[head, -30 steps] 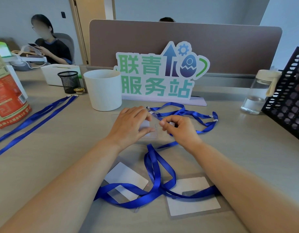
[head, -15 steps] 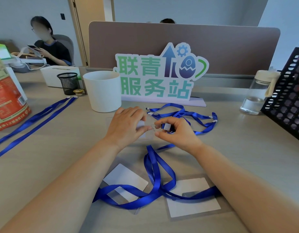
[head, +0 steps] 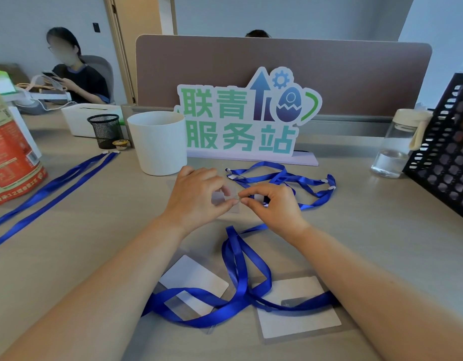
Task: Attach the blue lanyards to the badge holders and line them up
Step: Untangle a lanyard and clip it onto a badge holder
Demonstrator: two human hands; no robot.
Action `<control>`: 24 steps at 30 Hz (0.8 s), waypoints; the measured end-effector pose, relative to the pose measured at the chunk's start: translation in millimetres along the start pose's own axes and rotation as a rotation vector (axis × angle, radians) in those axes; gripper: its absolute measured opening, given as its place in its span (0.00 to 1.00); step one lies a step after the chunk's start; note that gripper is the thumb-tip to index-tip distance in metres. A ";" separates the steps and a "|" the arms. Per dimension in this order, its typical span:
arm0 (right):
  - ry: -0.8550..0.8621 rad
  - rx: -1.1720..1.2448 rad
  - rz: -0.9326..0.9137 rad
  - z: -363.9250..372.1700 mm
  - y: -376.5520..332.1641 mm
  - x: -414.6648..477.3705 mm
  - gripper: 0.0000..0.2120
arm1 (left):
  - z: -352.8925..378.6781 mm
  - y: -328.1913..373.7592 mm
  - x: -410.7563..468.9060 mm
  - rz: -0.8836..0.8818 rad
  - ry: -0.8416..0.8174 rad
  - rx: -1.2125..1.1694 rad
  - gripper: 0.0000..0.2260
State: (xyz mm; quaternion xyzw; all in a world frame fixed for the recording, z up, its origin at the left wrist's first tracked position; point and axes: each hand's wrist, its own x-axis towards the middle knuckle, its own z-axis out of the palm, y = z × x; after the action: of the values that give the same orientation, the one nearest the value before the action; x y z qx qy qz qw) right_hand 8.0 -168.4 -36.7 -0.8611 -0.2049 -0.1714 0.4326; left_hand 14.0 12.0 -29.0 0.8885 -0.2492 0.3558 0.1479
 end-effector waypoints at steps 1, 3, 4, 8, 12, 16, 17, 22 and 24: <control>-0.001 -0.009 -0.005 -0.3 -0.6 -0.2 0.08 | 0.1 0.6 0.2 0.004 0.007 0.004 0.14; -0.002 -0.011 -0.003 -1.1 -1.6 -0.6 0.08 | 0.0 2.9 1.1 0.022 0.005 0.015 0.14; 0.001 -0.004 0.000 -1.3 -2.0 -0.8 0.07 | -0.1 4.2 1.5 0.031 -0.004 0.014 0.14; 0.036 0.031 0.020 -1.8 -0.2 -0.5 0.04 | -0.8 8.3 3.1 0.064 -0.033 0.028 0.10; 0.026 0.014 0.020 -1.7 1.8 0.1 0.04 | -0.6 9.3 3.5 0.040 -0.090 0.034 0.07; 0.015 -0.014 -0.016 -0.4 2.3 -0.4 0.05 | -1.0 10.7 3.1 0.033 -0.124 0.062 0.07; 0.017 -0.028 -0.027 0.0 2.6 -0.1 0.06 | -1.0 11.0 3.0 0.035 -0.124 0.065 0.06; 0.044 -0.089 -0.100 0.6 4.2 0.5 0.05 | -1.9 14.7 4.1 0.035 -0.116 0.060 0.06; 0.057 -0.102 -0.127 0.7 4.3 0.3 0.06 | -2.5 15.5 4.9 0.037 -0.116 0.057 0.06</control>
State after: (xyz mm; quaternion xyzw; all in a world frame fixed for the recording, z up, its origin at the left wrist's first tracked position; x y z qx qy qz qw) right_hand 10.5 -170.1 -39.8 -0.8620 -0.2378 -0.2331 0.3821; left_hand 7.2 -1.5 -22.5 0.9068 -0.2634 0.3133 0.1011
